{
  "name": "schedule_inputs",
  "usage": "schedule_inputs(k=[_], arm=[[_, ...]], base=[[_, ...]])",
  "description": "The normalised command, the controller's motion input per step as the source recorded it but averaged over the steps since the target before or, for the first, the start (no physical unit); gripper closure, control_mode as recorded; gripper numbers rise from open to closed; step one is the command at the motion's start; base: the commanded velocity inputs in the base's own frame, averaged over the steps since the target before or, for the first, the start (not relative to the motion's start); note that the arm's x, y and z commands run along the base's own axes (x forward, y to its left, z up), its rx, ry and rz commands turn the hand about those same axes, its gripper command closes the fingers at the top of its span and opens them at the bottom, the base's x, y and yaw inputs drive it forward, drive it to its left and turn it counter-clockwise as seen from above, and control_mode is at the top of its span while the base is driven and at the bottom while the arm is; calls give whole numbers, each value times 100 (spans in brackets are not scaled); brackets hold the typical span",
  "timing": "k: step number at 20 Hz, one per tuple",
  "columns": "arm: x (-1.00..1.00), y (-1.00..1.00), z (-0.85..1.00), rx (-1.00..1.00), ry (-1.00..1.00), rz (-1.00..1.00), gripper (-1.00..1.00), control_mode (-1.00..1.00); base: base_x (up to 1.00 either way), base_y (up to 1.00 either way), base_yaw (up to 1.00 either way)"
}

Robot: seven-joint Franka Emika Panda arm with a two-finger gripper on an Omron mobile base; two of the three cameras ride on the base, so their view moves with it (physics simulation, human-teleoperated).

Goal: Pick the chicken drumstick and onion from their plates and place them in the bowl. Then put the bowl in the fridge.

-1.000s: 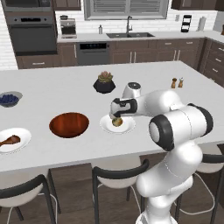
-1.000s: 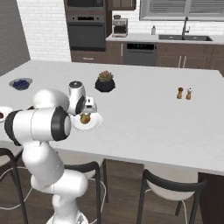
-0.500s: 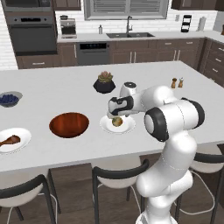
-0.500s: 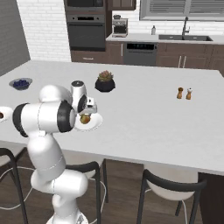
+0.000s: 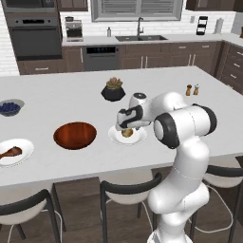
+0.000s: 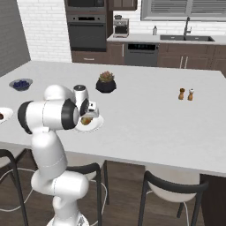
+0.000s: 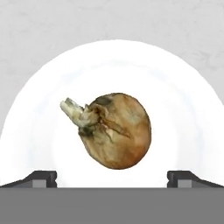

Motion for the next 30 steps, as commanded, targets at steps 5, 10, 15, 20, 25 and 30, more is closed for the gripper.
schedule_inputs(k=[5,10,15,20,25,30], arm=[[21,0,-5,3,0,-7,-100,-100],[16,0,-32,10,3,-5,-100,-100],[20,1,-27,7,3,-5,-100,-100],[26,11,-23,2,1,-4,100,-100],[-9,24,-21,4,9,-2,100,-100],[-65,5,5,9,9,-1,100,-100]], base=[[0,0,0],[0,0,0],[0,0,0],[0,0,0],[0,0,0],[0,0,0]])
